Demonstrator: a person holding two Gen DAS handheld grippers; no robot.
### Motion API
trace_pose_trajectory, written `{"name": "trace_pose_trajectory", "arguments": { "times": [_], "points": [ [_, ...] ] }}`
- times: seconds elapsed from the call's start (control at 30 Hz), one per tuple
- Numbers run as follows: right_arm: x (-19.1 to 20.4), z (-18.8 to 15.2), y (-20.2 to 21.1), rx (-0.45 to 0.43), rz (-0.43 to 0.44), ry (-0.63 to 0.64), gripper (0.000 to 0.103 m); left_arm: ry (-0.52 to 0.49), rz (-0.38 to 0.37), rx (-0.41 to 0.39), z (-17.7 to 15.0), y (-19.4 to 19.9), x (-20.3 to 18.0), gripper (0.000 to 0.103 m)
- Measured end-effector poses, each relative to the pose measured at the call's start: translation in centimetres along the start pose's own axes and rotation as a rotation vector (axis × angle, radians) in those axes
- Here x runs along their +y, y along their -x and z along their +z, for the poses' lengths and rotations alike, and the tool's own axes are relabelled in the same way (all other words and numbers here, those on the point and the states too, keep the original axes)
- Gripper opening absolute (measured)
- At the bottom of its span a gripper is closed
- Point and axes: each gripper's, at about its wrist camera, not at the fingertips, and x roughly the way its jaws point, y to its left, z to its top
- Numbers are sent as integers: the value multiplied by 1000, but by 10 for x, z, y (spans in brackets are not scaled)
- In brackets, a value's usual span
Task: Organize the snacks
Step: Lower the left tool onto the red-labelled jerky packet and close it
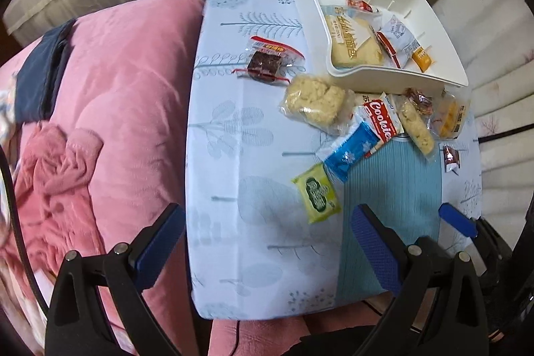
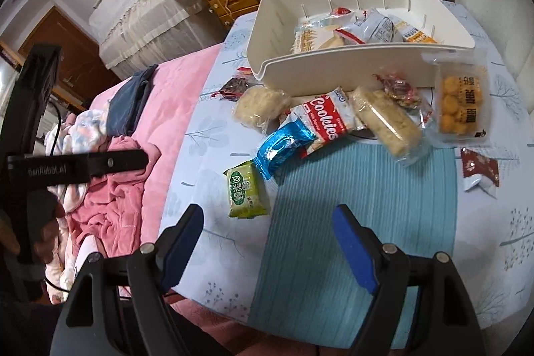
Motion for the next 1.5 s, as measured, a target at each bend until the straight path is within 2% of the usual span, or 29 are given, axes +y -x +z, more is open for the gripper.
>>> {"name": "trace_pose_trajectory", "arguments": {
  "times": [0.43, 0.57, 0.7, 0.9, 1.07, 1.27, 1.5],
  "points": [
    [39, -2, -53, -24, -172, -64, 80, -100, -112, 22, 95, -58, 24, 99],
    [49, -3, -68, -2, -257, -38, 80, -121, -155, 28, 117, -81, 24, 99],
    [58, -3, -80, 17, -296, -17, 80, -133, -159, 39, 134, -104, 23, 95],
    [68, -3, -102, 77, -333, -2, 80, -131, -157, 36, 154, -128, 27, 87],
    [67, 1, -114, 116, -356, -14, 80, -148, -161, 58, 165, -142, 30, 75],
    [72, 8, -128, 167, -370, -9, 80, -184, -172, 99, 173, -158, 22, 70],
    [78, 13, -144, 228, -379, -11, 67, -243, -145, 100, 178, -164, 11, 61]
  ]
}}
